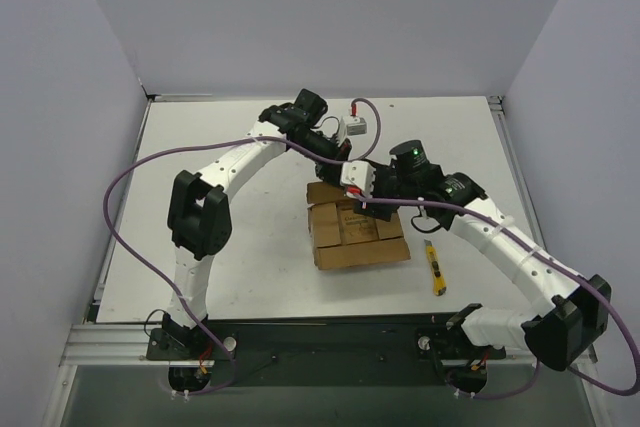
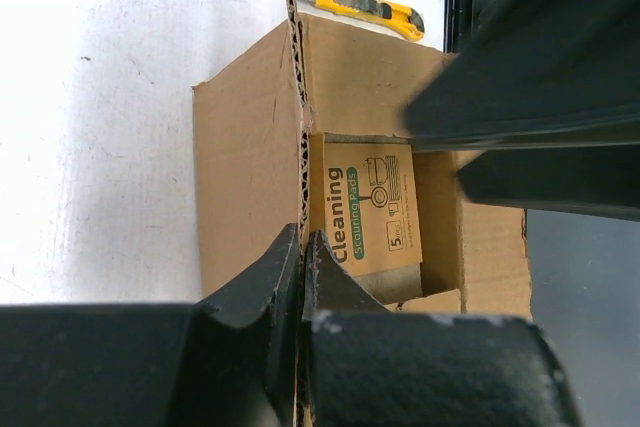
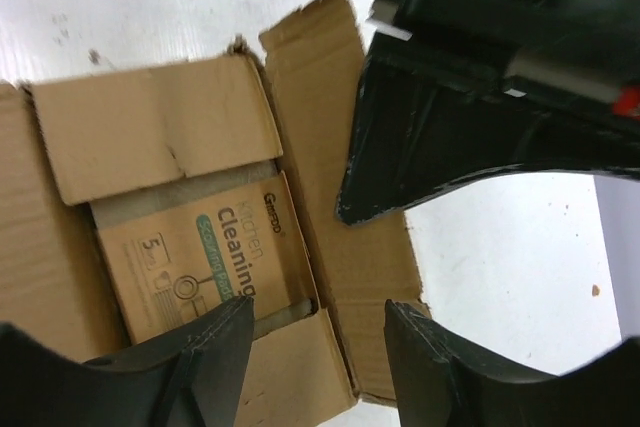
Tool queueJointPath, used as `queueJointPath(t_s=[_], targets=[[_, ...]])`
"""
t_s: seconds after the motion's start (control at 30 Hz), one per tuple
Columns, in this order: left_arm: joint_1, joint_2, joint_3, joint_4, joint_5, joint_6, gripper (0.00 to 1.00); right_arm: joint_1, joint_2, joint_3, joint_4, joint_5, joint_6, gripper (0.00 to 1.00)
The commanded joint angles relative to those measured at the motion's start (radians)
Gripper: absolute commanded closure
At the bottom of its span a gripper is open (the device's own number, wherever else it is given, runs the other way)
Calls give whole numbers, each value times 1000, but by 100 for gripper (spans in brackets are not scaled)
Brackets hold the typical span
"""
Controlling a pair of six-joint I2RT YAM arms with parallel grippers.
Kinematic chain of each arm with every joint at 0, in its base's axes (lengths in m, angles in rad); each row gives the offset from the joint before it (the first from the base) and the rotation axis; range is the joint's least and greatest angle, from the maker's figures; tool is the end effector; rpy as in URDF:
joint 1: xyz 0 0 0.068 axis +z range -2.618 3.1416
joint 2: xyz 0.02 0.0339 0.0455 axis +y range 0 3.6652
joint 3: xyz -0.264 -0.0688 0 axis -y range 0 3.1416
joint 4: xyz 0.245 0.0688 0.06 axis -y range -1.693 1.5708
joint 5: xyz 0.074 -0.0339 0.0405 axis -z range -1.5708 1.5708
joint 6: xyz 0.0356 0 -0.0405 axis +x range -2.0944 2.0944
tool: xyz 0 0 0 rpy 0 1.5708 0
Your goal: Unpack the express box
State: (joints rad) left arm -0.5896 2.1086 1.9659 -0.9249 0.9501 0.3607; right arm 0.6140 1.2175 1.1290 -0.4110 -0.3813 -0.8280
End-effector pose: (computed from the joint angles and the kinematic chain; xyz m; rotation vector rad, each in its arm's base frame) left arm 0.3595 -0.2754 0.2818 1.4077 2.0288 -1.3227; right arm 0.2147 0.1675 0.3480 -1.5134 1.3701 0.2606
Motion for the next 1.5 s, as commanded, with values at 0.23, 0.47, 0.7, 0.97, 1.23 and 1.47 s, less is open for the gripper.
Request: queueJointPath(t_s=[0.23,0.47,0.7,0.97,1.23,1.47], targets=[[11,-16,-71,76,99,-140,100,-7,34,-184,258,-68,-177,41],[25,10,-98,129,141,-210,100,3,68,-195,282,-79,-180,41],[42,27,-101,161,180,-253,100,3,109,-201,255,-99,-186,43],[50,34,-101,172,194,-266,100,1,132,-221,278,-90,-175,43],[56,40,-79,179,216,-273,100,1,152,-245,305,-88,-189,43],[59,33,-52,182,208,-272,100,3,154,-275,255,-116,-259,54]])
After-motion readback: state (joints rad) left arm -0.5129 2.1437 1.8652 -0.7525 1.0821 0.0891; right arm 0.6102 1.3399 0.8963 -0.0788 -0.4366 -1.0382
